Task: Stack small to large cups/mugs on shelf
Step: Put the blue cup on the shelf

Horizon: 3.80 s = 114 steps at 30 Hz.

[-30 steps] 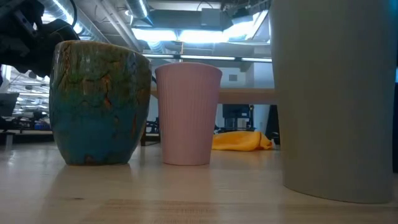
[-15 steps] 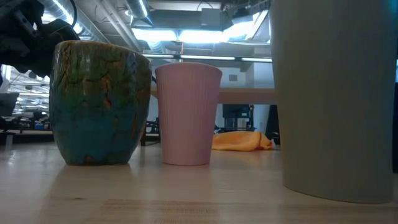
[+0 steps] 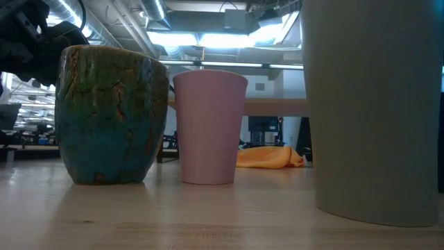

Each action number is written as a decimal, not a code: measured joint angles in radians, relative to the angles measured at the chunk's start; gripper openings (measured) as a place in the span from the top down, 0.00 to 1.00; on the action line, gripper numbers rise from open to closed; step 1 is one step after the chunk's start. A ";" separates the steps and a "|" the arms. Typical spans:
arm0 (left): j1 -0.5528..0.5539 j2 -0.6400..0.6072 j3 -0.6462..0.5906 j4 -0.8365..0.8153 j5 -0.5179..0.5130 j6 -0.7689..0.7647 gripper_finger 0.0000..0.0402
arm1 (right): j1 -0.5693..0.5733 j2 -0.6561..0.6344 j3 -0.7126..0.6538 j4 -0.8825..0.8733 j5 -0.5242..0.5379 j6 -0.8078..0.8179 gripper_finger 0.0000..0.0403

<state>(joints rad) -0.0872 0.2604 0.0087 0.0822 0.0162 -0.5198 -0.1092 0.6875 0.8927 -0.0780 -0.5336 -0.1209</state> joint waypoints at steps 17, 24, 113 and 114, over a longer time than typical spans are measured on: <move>0.000 0.000 0.000 0.000 0.000 0.000 0.95 | 0.198 0.514 0.817 -1.152 -0.029 0.075 0.77; 0.000 0.000 0.000 0.000 0.000 0.000 0.95 | 0.382 0.556 0.835 -1.213 0.050 0.190 0.77; 0.000 0.000 0.000 0.000 0.000 0.000 0.95 | 0.731 0.687 0.823 -1.231 0.578 0.944 0.77; 0.000 0.000 0.000 0.000 0.000 0.000 0.95 | 0.752 0.707 0.823 -1.263 0.585 0.973 0.77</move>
<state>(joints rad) -0.0872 0.2604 0.0090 0.0826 0.0162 -0.5198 0.6424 1.3942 1.7153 -1.3414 0.0512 0.8524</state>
